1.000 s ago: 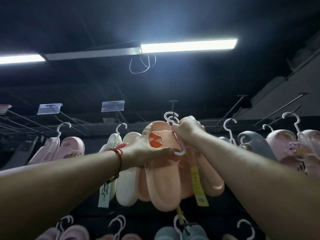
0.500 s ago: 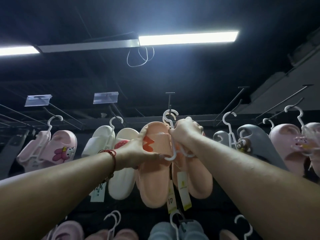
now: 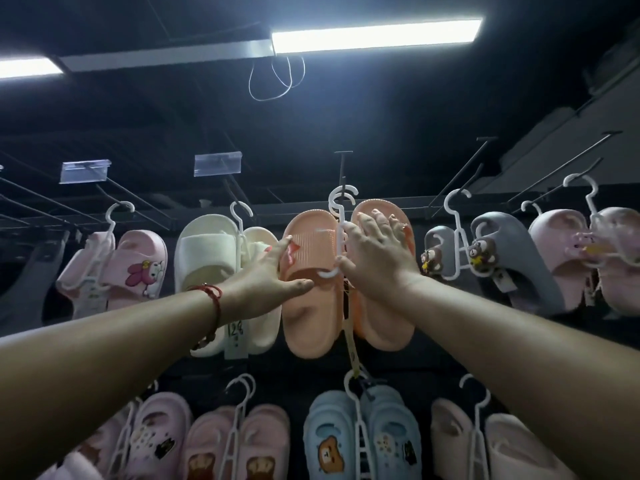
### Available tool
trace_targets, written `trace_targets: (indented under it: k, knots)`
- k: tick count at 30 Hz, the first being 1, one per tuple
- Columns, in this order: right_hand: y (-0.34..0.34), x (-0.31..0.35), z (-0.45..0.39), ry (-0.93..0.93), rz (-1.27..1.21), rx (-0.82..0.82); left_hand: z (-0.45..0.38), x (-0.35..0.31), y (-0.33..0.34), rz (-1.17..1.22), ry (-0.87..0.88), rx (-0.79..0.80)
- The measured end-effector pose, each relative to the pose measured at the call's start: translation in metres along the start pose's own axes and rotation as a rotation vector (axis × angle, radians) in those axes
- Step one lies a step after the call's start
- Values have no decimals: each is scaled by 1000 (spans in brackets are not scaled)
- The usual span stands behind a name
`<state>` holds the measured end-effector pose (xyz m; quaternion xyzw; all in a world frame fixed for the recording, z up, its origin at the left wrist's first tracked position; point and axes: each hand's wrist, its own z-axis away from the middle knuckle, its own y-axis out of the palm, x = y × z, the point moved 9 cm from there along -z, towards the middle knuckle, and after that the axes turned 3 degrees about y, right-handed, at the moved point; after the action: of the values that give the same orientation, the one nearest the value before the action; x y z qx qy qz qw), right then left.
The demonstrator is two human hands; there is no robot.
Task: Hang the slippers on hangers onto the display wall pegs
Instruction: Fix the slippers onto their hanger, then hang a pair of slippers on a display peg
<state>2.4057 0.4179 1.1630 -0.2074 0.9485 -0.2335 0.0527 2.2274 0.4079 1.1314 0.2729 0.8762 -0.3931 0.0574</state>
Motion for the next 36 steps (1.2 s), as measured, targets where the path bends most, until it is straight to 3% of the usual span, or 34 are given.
trace_targets:
  k: [3, 7, 10, 13, 17, 23, 36]
  knots:
    - [-3, 15, 29, -30, -5, 46, 28, -3, -3, -144, 77, 55]
    - [-1, 49, 80, -113, 67, 161, 78, 4, 1, -559, 213, 139]
    - [12, 73, 131, -147, 121, 276, 130, 20, 10, -635, 308, 181]
    - [36, 96, 192, -122, 149, 418, 182, 56, 27, -578, 307, 216]
    - [73, 121, 292, 64, 65, 692, 264, 114, 57, -417, 268, 317]
    - [151, 176, 498, 351, -43, 1074, 418, 200, 122, -293, 183, 592]
    - [237, 258, 903, 660, -90, 1564, 799, 341, 293, -93, -65, 1120]
